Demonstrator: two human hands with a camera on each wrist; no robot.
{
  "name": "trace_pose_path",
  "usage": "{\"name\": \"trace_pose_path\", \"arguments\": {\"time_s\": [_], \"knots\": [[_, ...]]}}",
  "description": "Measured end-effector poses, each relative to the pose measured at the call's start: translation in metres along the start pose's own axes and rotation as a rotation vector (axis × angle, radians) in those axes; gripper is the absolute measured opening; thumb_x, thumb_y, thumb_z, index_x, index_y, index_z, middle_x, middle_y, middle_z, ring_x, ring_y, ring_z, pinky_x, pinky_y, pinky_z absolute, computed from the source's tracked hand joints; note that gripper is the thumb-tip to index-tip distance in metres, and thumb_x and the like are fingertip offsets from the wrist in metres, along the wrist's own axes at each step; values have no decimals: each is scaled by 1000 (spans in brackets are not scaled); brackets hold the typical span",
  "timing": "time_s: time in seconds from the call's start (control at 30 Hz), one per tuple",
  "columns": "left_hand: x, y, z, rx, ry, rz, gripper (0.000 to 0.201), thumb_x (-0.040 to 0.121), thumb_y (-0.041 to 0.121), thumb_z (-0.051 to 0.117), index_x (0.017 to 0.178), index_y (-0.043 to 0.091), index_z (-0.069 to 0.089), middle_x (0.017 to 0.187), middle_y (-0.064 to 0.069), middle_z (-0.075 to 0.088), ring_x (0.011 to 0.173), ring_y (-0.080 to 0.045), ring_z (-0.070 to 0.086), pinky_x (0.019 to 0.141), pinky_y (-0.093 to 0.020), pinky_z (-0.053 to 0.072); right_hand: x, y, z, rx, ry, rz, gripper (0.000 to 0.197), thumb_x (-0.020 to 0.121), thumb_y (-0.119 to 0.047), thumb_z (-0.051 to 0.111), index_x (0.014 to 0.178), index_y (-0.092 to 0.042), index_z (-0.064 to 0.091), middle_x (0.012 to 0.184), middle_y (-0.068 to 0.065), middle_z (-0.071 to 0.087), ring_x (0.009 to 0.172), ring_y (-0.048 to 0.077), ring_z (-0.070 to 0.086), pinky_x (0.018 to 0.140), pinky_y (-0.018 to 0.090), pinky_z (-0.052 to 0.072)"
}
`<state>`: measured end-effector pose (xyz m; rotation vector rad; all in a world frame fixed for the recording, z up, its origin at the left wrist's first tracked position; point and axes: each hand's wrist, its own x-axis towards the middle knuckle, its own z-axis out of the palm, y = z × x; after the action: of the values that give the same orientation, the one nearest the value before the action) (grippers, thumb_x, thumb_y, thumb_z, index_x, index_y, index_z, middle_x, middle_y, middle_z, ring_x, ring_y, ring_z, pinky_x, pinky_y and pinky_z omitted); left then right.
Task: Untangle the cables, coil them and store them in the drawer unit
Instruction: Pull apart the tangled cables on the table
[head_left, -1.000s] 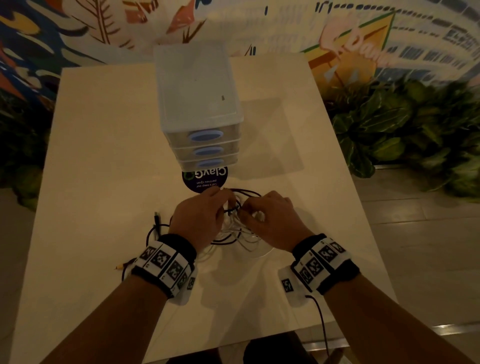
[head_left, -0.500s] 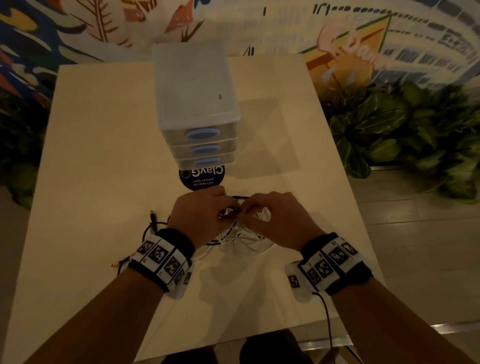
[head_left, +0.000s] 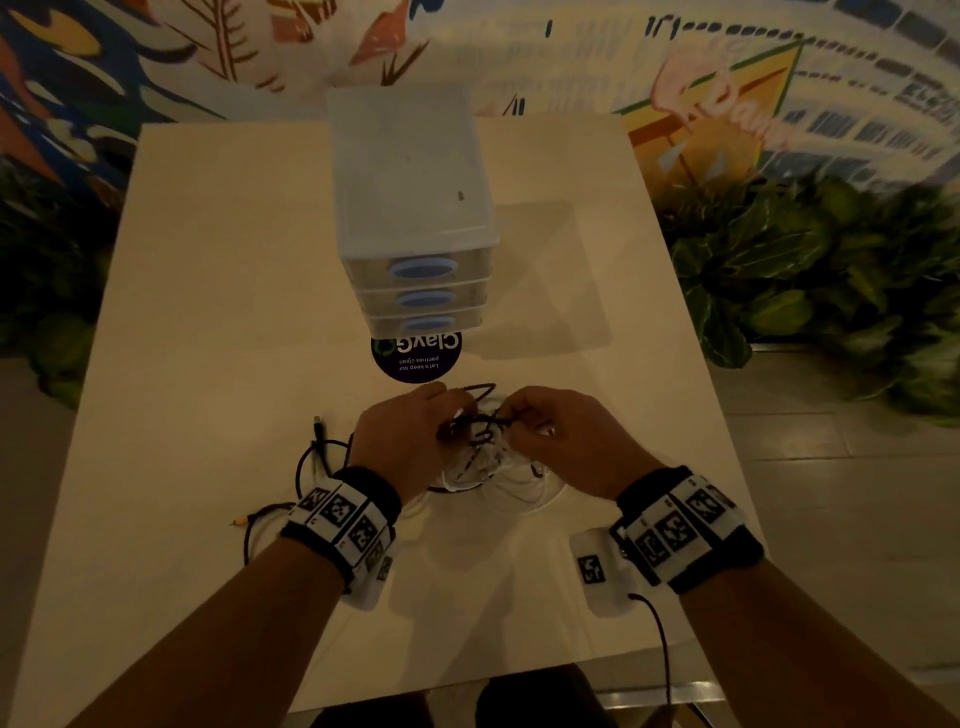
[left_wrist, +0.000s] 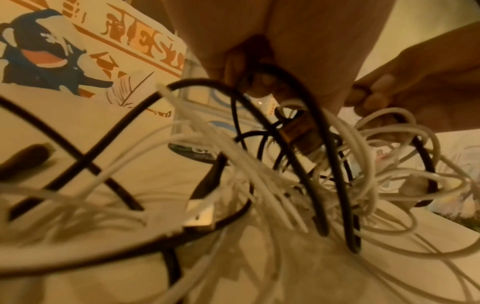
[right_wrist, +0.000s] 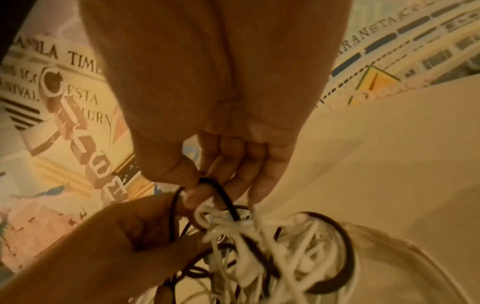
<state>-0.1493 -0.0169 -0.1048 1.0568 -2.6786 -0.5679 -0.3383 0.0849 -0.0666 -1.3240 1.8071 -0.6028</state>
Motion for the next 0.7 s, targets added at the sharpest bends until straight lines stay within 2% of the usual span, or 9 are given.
{"name": "trace_pose_path", "arguments": {"time_s": [0.13,0.23,0.3,0.37,0.47,0.53,0.6,0.67,0.7], "knots": [[0,-8,-4,3,38,21,18,91,46,68,102,35,78,78,8,61,62,-19,62,47,-24,38,-3,-6,-8,128,-30,30,15,100,-17,50,90,-27,56,68,-14,56,61,2,46,63,20,39],[2,-2,-7,25,58,98,35,92,55,48,97,38,79,70,9,56,56,-18,57,44,-22,32,-1,-11,-4,55,-65,37,25,106,-44,42,88,-29,53,70,-4,60,64,11,51,66,34,41],[5,1,-9,38,60,94,39,92,55,45,90,36,79,68,9,52,53,-17,53,46,-19,23,4,-13,2,-137,-55,-11,34,104,-56,40,92,-28,56,69,-2,59,65,14,53,65,34,42],[7,2,-10,69,64,63,34,92,52,49,86,35,78,68,8,49,53,-17,52,47,-17,16,8,-20,3,-159,-7,-100,30,107,-40,44,94,-18,60,72,-4,58,68,15,53,68,33,42],[6,-5,-7,69,-13,-36,20,93,48,61,102,37,74,79,10,47,67,-20,59,50,-24,29,11,-26,-3,-10,40,-185,21,106,-16,48,94,-13,65,84,-8,64,79,8,57,76,26,46],[3,-14,-6,37,-60,-102,23,92,51,64,112,41,71,89,14,46,75,-17,59,56,-24,35,11,-24,-11,200,49,-140,25,106,-18,48,90,-17,67,80,-15,65,73,1,56,72,17,44],[0,-21,-6,21,-48,-98,24,92,54,64,112,44,73,88,14,46,70,-12,52,51,-21,30,10,-19,-17,368,53,-58,29,103,-31,48,84,-22,68,80,-5,67,68,9,54,70,24,44],[-2,-24,-7,-10,-12,-75,23,93,53,63,108,42,77,81,14,44,64,-9,44,49,-19,23,11,-8,-22,304,85,39,31,101,-37,45,83,-24,67,71,4,60,62,13,49,66,34,41],[-3,-24,-8,-43,5,-75,24,93,55,62,107,42,78,80,14,44,64,-8,42,49,-18,23,11,-2,-23,203,99,81,30,103,-35,43,87,-24,66,62,-3,55,57,9,47,64,33,40]]}}
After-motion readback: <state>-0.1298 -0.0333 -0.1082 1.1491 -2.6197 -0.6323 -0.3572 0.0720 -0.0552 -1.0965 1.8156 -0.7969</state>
